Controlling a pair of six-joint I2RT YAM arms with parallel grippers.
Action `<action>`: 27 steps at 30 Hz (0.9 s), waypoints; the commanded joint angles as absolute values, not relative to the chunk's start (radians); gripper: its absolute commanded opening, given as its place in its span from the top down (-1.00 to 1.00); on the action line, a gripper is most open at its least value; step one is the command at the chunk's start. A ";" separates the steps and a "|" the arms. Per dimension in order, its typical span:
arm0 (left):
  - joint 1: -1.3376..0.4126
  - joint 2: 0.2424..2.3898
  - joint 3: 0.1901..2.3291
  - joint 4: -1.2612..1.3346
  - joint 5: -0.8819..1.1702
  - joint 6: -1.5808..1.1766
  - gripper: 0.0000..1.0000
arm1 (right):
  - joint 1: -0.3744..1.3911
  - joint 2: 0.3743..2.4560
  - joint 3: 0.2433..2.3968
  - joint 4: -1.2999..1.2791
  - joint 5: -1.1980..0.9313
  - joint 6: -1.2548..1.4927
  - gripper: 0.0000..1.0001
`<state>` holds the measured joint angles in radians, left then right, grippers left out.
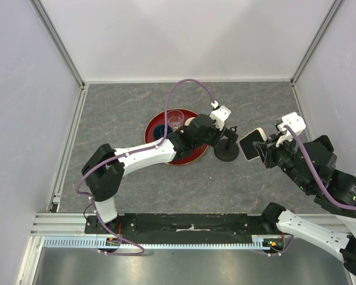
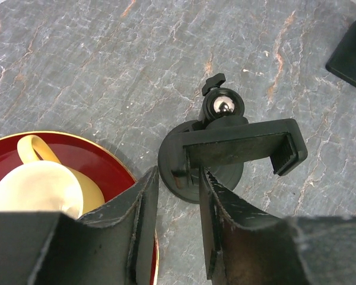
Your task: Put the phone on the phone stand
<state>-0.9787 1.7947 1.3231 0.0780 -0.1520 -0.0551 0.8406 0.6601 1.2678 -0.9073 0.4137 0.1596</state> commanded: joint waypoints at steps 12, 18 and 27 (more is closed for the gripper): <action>-0.948 1.764 1.315 0.175 -0.069 -0.023 0.58 | 0.844 0.667 1.247 -0.813 0.394 0.153 1.00; -0.933 1.749 1.307 0.140 0.053 0.034 0.95 | 0.842 0.712 1.236 -0.857 0.358 0.121 1.00; -0.868 1.664 1.269 0.008 0.357 0.140 0.95 | 0.842 0.684 1.123 -0.738 0.013 -0.132 1.00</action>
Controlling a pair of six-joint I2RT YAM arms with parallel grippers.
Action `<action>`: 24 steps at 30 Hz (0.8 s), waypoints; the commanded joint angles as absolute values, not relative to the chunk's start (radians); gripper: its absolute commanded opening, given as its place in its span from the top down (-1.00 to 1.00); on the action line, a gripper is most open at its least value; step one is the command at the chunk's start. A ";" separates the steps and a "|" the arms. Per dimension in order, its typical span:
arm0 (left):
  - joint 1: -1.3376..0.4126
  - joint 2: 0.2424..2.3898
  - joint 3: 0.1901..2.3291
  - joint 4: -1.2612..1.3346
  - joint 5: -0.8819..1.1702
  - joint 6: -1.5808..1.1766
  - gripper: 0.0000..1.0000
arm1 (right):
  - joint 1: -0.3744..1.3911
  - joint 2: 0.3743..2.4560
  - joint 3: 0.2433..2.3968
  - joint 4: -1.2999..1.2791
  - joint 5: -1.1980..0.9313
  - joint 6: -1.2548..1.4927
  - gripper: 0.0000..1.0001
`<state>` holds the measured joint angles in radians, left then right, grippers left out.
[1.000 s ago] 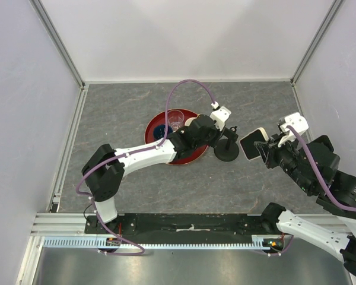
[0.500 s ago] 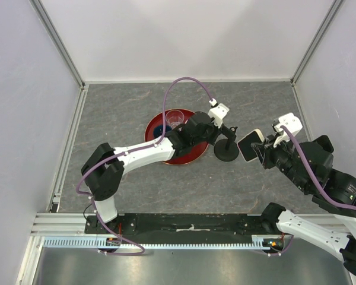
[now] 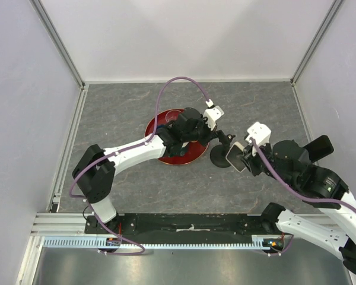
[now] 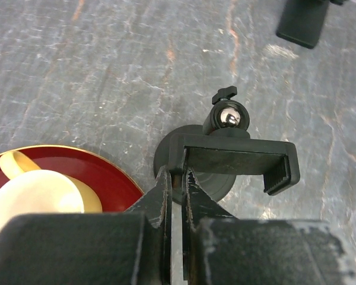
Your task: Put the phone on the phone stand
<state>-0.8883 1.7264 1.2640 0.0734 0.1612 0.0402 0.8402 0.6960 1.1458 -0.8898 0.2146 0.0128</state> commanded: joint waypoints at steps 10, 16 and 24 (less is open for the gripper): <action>-0.862 1.614 1.236 -0.041 0.549 0.190 0.95 | 0.841 0.808 0.982 -0.394 -0.297 -0.373 1.00; -0.873 1.591 1.223 -0.063 0.624 0.216 0.95 | 0.732 0.920 1.005 -0.345 -0.457 -0.397 1.00; -0.899 1.585 1.212 -0.069 0.630 0.239 0.95 | 0.631 0.936 0.968 -0.311 -0.555 -0.394 1.00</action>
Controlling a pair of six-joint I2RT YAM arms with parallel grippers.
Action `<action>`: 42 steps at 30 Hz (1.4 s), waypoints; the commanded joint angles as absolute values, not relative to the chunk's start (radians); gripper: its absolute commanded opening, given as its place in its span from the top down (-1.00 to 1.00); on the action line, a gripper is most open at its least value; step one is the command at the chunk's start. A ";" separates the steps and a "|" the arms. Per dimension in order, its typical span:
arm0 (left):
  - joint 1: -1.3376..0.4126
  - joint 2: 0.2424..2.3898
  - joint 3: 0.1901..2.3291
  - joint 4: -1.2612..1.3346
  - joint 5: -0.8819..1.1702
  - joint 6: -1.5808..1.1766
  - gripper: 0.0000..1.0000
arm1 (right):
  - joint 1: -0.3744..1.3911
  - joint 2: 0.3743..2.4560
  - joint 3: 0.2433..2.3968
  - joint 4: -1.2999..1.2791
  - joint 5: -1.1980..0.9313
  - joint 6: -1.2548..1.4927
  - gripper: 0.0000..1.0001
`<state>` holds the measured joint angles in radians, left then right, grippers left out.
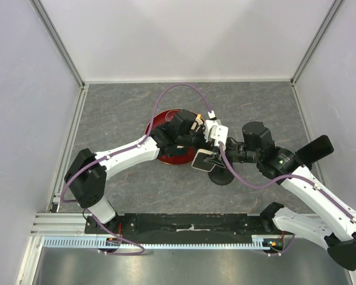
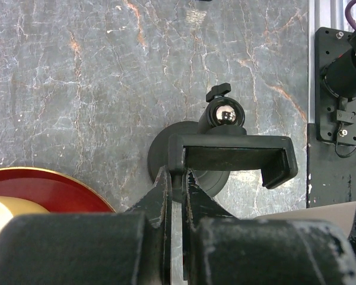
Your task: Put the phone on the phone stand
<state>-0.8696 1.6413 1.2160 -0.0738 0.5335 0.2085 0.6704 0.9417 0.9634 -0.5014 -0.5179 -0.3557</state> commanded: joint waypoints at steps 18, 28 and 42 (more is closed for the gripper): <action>-0.897 1.600 1.180 -0.075 0.701 0.302 0.95 | 0.526 0.920 0.904 -0.350 -0.607 -0.591 1.00; -0.891 1.597 1.166 -0.074 0.748 0.328 0.95 | 0.495 0.907 0.868 -0.379 -0.557 -0.643 1.00; -0.885 1.589 1.173 -0.005 0.435 0.180 0.95 | 0.495 0.839 0.890 -0.474 -0.418 -0.372 1.00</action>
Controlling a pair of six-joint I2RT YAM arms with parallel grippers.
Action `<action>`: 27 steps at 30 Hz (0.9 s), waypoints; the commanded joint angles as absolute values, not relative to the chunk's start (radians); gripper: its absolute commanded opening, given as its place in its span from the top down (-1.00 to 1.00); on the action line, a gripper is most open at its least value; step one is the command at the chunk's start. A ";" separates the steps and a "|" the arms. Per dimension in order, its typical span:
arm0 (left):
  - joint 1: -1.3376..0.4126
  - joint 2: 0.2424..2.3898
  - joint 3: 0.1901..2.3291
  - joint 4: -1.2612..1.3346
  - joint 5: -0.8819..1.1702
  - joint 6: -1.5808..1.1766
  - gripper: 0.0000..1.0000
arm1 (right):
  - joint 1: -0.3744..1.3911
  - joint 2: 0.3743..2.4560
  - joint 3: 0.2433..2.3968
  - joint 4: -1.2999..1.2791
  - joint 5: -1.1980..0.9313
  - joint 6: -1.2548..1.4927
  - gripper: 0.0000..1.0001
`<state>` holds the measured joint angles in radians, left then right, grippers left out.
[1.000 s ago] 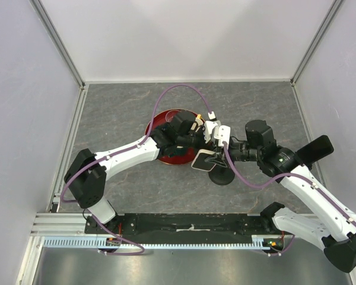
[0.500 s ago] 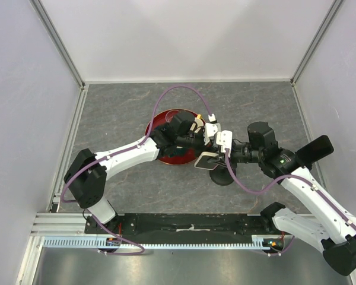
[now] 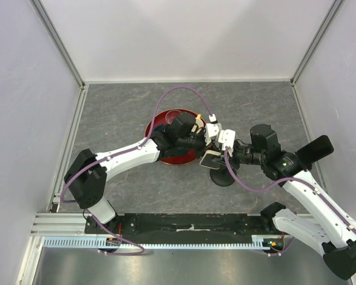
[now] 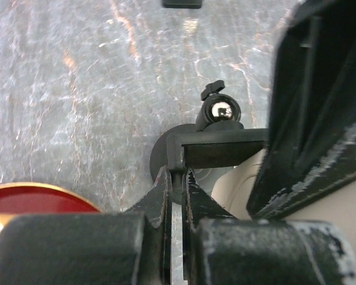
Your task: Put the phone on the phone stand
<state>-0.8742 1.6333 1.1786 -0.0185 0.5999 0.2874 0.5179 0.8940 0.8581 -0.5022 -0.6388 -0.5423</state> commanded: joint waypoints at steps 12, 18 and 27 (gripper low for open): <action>-0.954 1.546 1.075 0.143 -0.412 -0.100 0.96 | 0.497 0.813 0.991 -0.679 0.075 -0.003 1.00; -0.959 1.574 1.133 0.083 -0.541 -0.150 0.95 | 0.502 0.712 0.953 -0.687 0.362 0.139 1.00; -0.994 1.597 1.184 0.008 -0.574 -0.164 0.95 | 0.529 0.724 0.934 -0.703 0.636 0.132 1.00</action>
<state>-1.0580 1.6108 1.1763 0.1646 -0.1917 -0.1303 0.5571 0.7441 0.9131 -0.6025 0.1093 0.1764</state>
